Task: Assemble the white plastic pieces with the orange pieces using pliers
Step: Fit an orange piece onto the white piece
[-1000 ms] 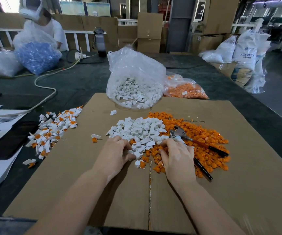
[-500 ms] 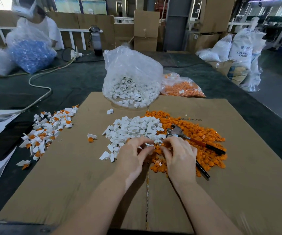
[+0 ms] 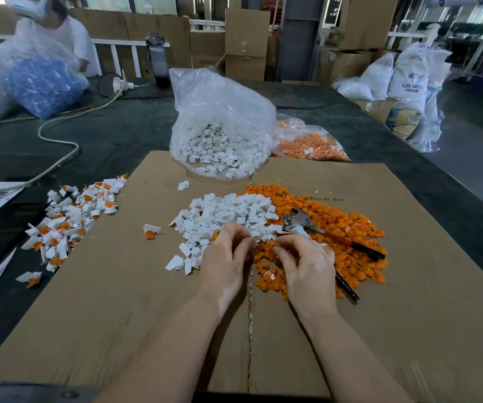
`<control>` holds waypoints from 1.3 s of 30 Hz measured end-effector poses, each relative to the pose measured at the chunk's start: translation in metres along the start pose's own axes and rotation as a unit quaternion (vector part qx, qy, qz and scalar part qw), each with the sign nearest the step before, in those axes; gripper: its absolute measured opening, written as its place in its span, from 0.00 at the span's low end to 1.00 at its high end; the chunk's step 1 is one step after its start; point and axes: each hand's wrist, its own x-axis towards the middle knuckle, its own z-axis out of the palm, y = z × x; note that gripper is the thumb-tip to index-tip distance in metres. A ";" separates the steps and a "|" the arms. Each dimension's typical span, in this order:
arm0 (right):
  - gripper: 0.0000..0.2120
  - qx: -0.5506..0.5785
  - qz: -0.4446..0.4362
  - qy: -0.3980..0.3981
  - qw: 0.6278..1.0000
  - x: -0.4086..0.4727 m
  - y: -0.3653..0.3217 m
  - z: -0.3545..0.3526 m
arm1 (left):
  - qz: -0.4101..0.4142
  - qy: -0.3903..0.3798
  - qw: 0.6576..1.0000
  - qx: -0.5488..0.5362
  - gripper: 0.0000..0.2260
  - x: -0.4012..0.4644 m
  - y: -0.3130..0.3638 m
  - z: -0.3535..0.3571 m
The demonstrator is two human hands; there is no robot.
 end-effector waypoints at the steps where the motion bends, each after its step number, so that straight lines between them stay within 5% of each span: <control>1: 0.04 0.001 0.000 -0.001 1.000 0.000 0.000 -0.001 | 0.005 0.001 1.000 0.000 0.08 0.000 0.000 0.001; 8: 0.03 -0.033 -0.017 -0.016 0.999 0.000 -0.001 0.000 | 0.034 -0.050 0.998 0.016 0.12 -0.004 0.001 -0.002; 14: 0.05 -0.051 -0.030 -0.007 0.998 -0.002 -0.001 0.002 | -0.012 -0.032 0.997 -0.076 0.10 -0.004 0.006 -0.003; 22: 0.07 -0.060 -0.040 -0.008 0.997 -0.002 -0.001 0.001 | 0.030 -0.049 0.998 0.030 0.03 -0.002 0.003 -0.002; 34: 0.12 -0.038 -0.022 -0.025 0.999 -0.003 0.002 0.003 | 0.064 -0.075 0.994 0.043 0.04 -0.006 0.002 0.000; 39: 0.06 0.008 -0.027 -0.021 0.999 -0.002 -0.001 0.001 | 0.023 -0.063 0.998 0.008 0.04 -0.005 0.002 -0.002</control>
